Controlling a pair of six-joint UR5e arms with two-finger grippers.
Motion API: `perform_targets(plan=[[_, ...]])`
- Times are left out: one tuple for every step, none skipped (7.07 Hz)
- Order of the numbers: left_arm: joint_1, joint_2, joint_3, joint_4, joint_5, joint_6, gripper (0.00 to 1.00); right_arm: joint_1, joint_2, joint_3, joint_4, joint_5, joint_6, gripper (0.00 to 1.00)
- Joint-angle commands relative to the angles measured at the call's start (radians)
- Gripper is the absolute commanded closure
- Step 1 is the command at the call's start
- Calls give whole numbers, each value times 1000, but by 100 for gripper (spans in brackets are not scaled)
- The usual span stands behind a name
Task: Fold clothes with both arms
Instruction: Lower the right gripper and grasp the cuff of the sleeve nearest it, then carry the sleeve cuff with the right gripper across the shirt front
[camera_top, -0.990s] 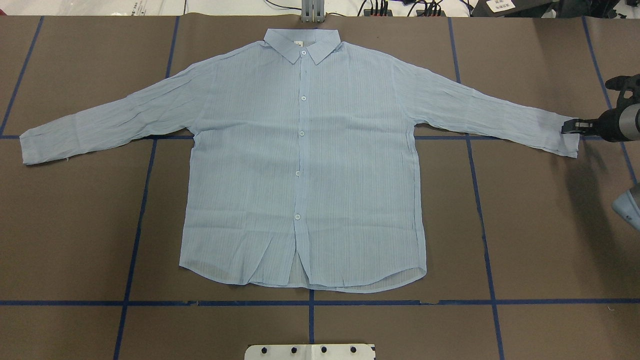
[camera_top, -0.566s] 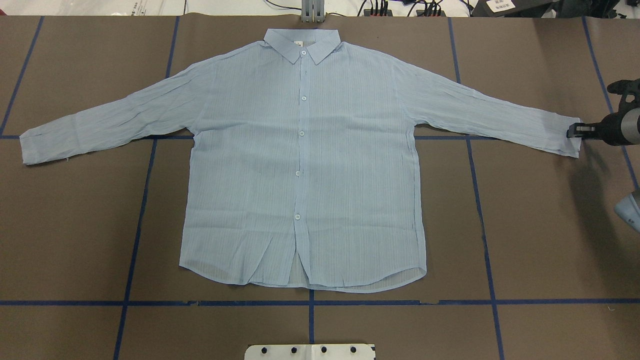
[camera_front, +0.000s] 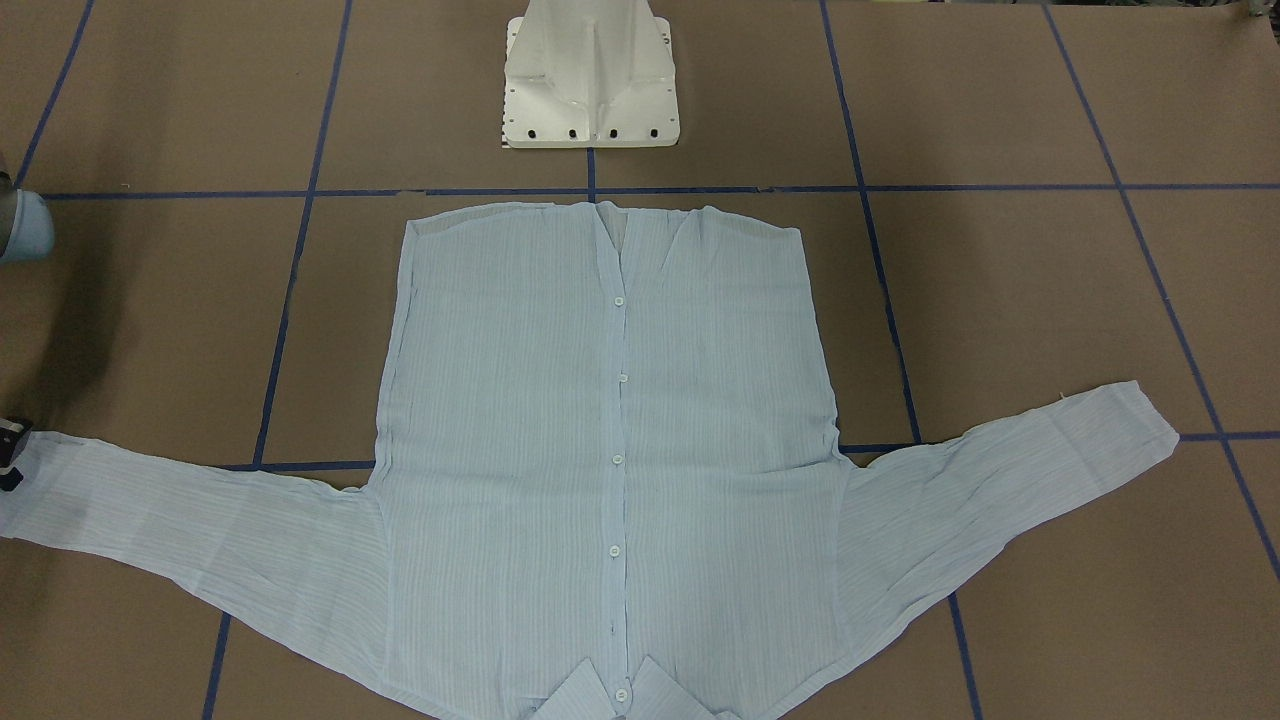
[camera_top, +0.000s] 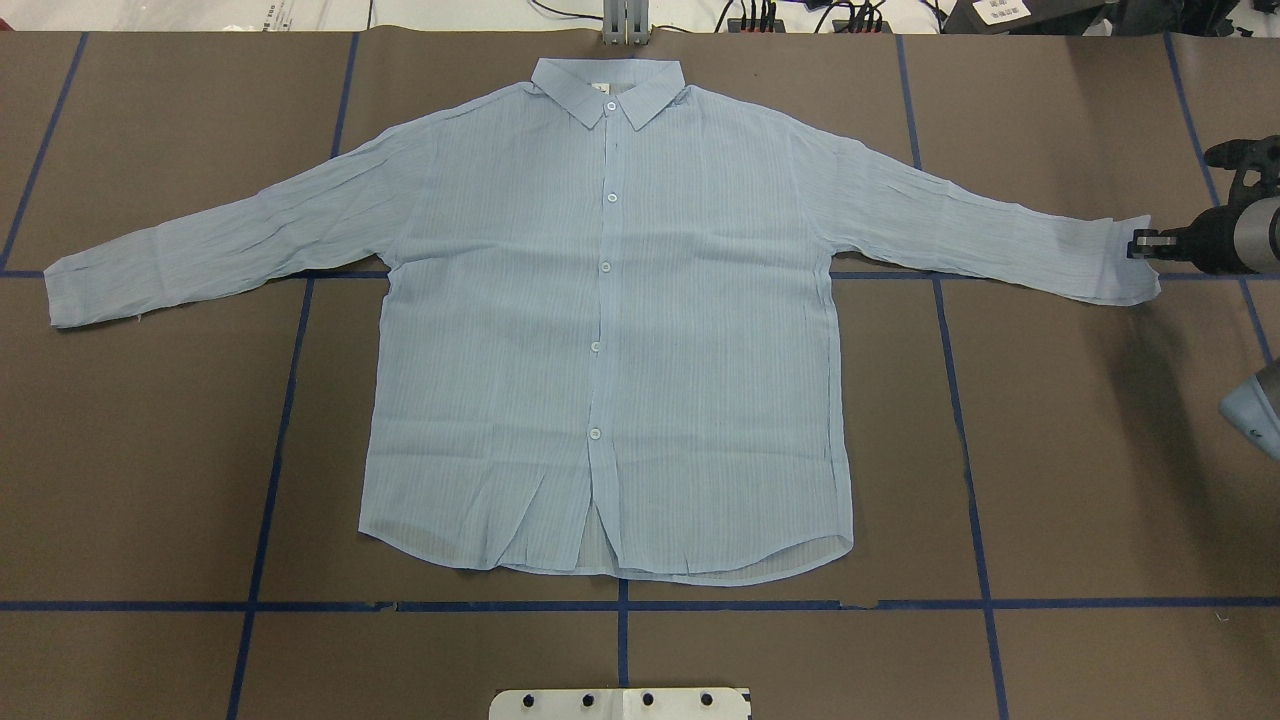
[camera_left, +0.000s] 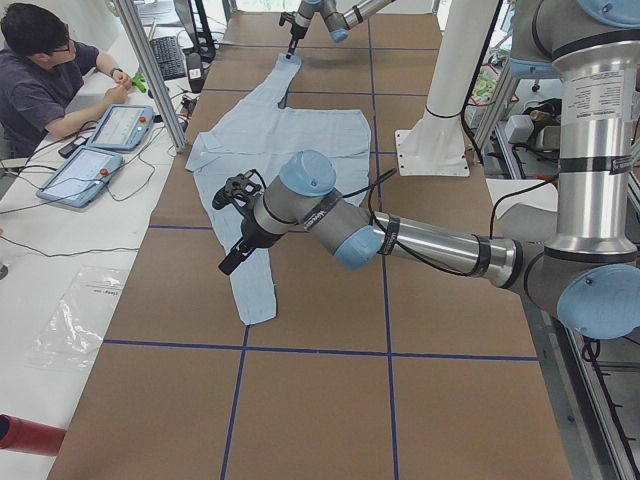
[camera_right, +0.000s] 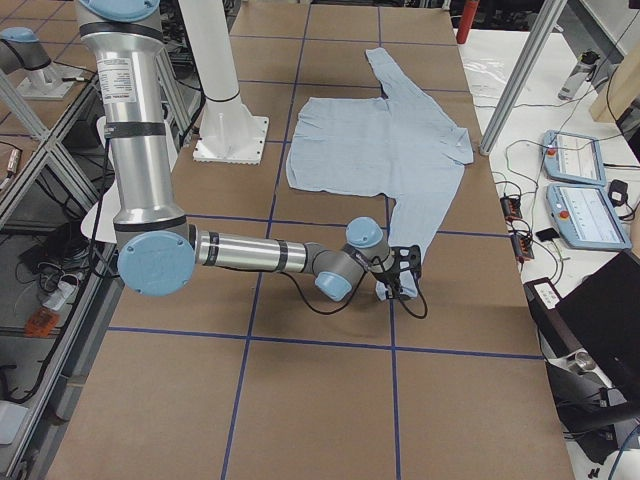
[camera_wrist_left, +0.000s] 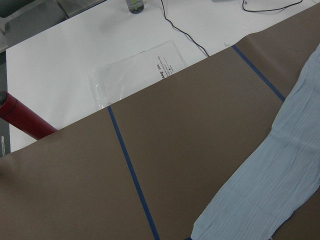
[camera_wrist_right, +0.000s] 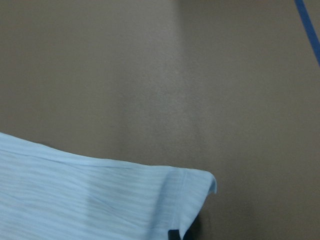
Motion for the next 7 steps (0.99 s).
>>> perform_targets(plan=[[0, 2, 2, -2, 0, 0, 0, -1, 14, 97, -10, -10, 1, 100], [0, 2, 2, -2, 0, 0, 0, -4, 41, 165, -10, -14, 1, 100], [-2, 2, 2, -2, 0, 0, 0, -34, 114, 197, -5, -17, 2, 100], [0, 2, 2, -2, 0, 0, 0, -116, 229, 185, -5, -39, 2, 100], [-2, 2, 2, -2, 0, 0, 0, -198, 333, 162, -8, -140, 36, 100], [-2, 3, 2, -2, 0, 0, 0, -309, 395, 153, -8, -288, 125, 100], [-2, 8, 2, -2, 0, 1, 0, -385, 449, 147, -11, -391, 139, 100]])
